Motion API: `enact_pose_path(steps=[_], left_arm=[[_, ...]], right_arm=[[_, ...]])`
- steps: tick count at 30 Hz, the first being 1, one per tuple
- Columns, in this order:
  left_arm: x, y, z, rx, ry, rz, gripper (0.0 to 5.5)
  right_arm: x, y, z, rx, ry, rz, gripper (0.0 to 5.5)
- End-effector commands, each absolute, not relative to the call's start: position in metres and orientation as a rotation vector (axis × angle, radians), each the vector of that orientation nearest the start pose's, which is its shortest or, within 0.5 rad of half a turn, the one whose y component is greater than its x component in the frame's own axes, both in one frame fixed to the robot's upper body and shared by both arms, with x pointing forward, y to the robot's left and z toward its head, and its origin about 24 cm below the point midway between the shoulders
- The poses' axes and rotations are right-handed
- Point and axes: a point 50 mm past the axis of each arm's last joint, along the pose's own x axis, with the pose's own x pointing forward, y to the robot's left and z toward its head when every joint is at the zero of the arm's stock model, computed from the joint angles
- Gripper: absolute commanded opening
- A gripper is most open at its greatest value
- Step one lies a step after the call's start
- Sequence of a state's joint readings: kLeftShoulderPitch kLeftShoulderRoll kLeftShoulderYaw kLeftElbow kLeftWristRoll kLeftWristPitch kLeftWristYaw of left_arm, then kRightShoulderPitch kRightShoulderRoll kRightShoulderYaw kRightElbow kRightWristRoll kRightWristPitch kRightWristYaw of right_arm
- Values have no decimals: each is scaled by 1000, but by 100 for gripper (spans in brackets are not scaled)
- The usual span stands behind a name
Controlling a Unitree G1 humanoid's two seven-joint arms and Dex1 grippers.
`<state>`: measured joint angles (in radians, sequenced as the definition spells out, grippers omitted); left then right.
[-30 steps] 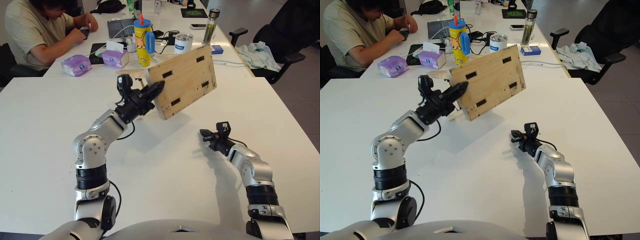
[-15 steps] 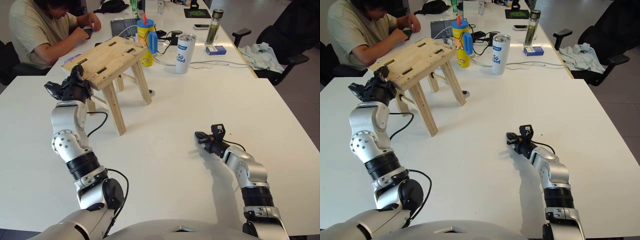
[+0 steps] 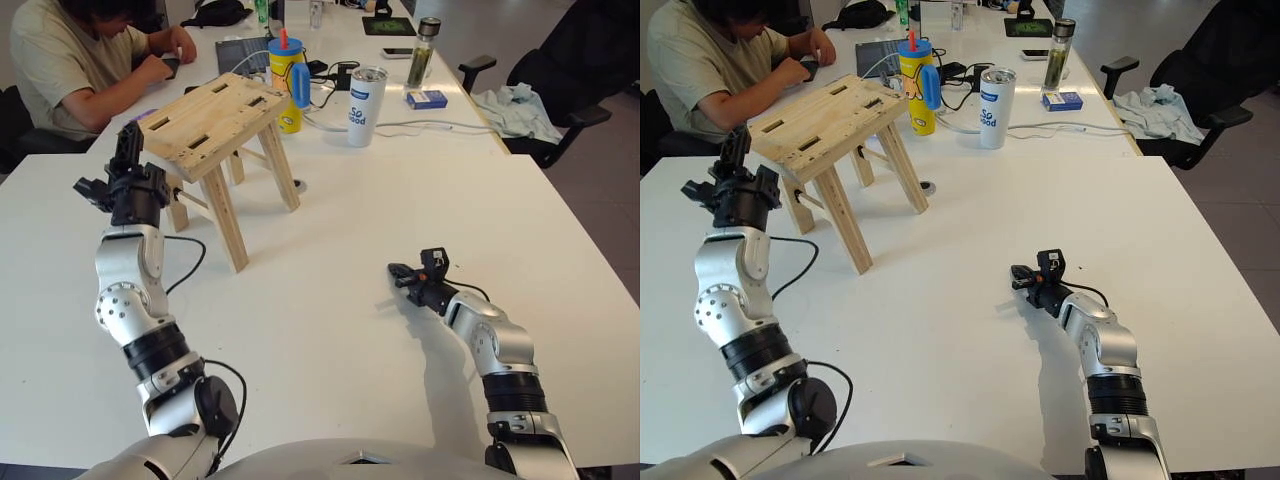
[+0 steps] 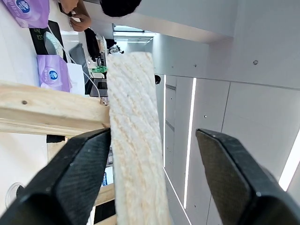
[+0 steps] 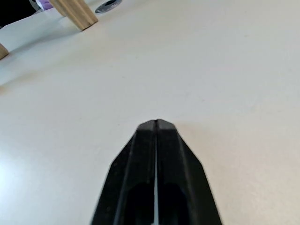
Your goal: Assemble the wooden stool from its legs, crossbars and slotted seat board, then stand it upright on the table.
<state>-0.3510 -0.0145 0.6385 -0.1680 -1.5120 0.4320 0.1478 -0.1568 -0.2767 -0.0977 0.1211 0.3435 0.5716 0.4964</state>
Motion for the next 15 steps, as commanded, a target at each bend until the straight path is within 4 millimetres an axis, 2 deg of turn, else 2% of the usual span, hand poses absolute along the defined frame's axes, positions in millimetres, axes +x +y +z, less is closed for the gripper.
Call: enact_pose_path(steps=[1, 5, 8, 10, 12, 15], left_arm=[[240, 219, 131, -1307, -216, -229, 326], [210, 189, 105, -983, 67, -380, 326], [204, 152, 99, -581, 199, -640, 326], [214, 136, 98, -415, 187, -751, 326], [233, 132, 94, -293, 159, -760, 326], [266, 151, 77, -97, 211, -642, 326]], right_arm=[[263, -194, 16, 232, 513, 423, 0], [261, -197, 15, 232, 517, 413, 0], [262, -197, 15, 233, 516, 411, 0], [263, -194, 14, 232, 517, 415, 0], [266, -191, 15, 225, 516, 433, 0], [271, -186, 17, 214, 511, 456, 0]])
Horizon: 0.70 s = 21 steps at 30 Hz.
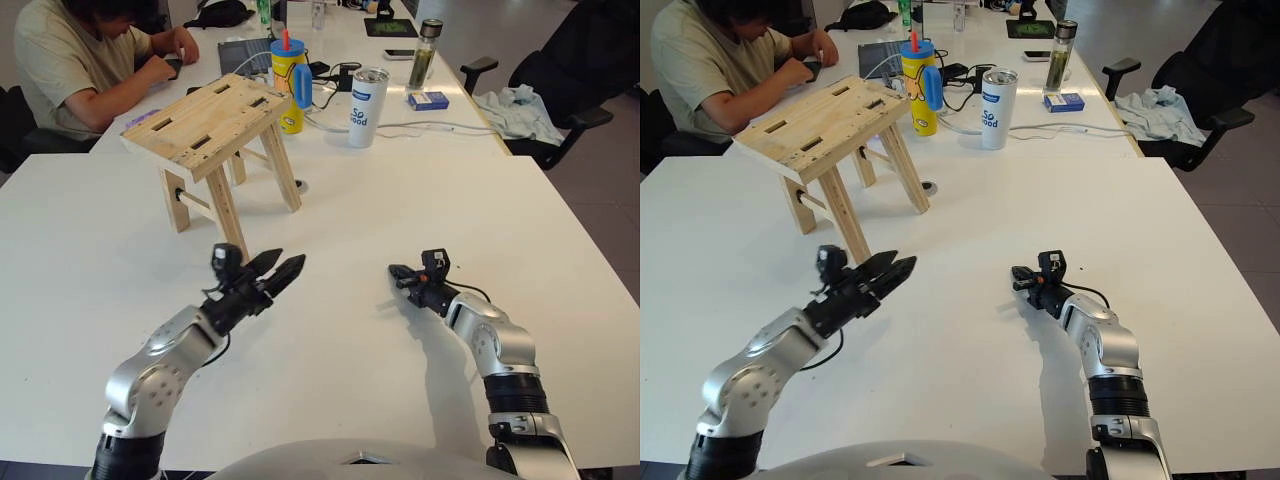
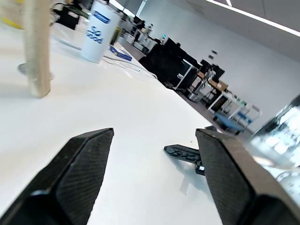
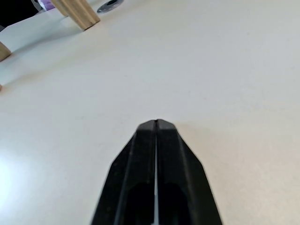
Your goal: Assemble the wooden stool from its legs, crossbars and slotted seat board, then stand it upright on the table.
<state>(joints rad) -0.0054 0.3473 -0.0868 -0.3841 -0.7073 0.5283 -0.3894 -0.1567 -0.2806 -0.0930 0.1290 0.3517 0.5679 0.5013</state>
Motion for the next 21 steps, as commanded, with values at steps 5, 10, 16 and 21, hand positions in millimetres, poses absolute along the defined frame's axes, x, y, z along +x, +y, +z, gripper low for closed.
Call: enact_pose_path(steps=[5, 10, 16, 21], left_arm=[[317, 275, 65, 603, 393, -260, 326], [339, 378, 154, 1118, 426, 228, 326], [357, 370, 182, 1179, 379, 299, 326], [356, 361, 151, 1086, 383, 263, 326]], right_arm=[[276, -182, 17, 200, 500, 469, 0], [284, -178, 19, 192, 492, 495, 0], [288, -168, 20, 177, 498, 544, 0], [292, -175, 23, 170, 487, 536, 0]])
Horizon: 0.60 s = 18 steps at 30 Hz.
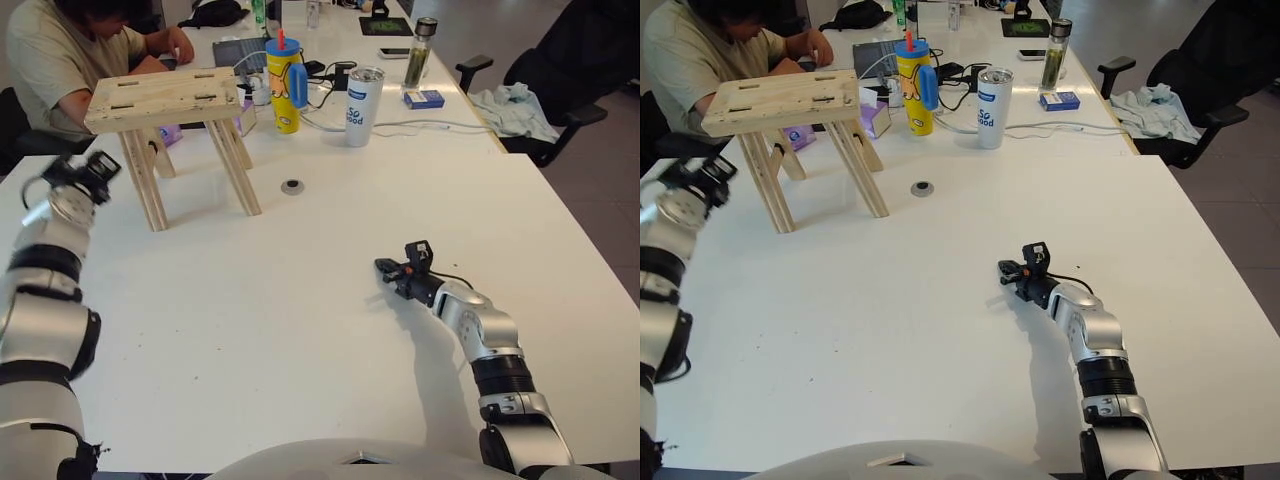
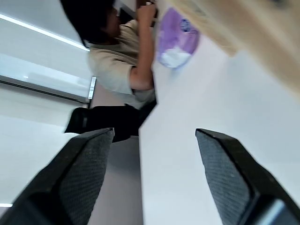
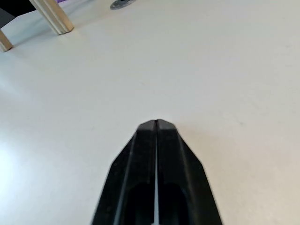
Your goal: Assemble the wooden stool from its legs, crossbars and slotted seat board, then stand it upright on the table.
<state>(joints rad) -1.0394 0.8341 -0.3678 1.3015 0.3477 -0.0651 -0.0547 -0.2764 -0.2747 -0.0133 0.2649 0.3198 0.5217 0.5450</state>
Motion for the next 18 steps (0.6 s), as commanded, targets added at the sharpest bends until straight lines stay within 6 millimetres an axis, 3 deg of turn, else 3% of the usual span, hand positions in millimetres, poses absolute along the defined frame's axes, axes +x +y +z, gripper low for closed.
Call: enact_pose_path(steps=[1, 5, 8, 13, 16, 18], left_arm=[[354, 361, 142, 1038, 374, 264, 326], [329, 366, 95, 720, 322, 330, 326], [314, 359, 75, 531, 171, 377, 326], [308, 305, 70, 303, -98, 321, 326], [310, 272, 64, 225, -102, 278, 326], [312, 266, 58, 227, -72, 279, 326]], right_arm=[[293, -177, 23, 164, 486, 534, 0], [297, -181, 26, 148, 467, 533, 0], [299, -179, 31, 143, 436, 541, 0], [299, -178, 31, 155, 417, 516, 0], [296, -176, 27, 174, 414, 491, 0], [294, -173, 24, 184, 422, 485, 0]])
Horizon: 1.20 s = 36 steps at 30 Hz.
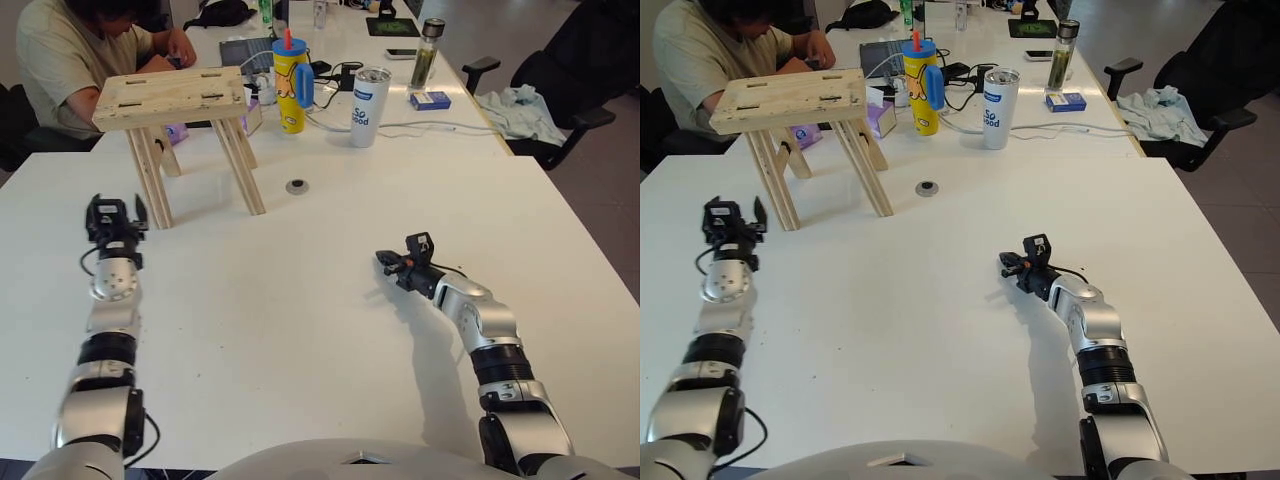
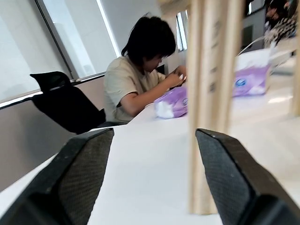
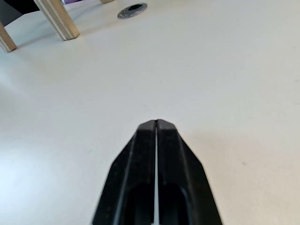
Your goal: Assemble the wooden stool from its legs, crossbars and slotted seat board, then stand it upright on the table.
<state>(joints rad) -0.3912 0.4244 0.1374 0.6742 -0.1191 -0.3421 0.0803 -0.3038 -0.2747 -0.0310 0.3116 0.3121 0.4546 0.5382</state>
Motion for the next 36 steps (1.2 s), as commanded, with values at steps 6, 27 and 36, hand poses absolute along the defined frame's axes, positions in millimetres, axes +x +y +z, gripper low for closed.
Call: enact_pose_path(steps=[6, 27, 36], left_arm=[[323, 293, 65, 270, -23, 386, 326], [344, 352, 106, 316, 156, 508, 326], [355, 295, 84, 38, -39, 333, 326]], right_arm=[[295, -165, 24, 175, 427, 529, 0], [303, -140, 21, 154, 437, 615, 0], [328, -134, 52, 141, 176, 399, 0]])
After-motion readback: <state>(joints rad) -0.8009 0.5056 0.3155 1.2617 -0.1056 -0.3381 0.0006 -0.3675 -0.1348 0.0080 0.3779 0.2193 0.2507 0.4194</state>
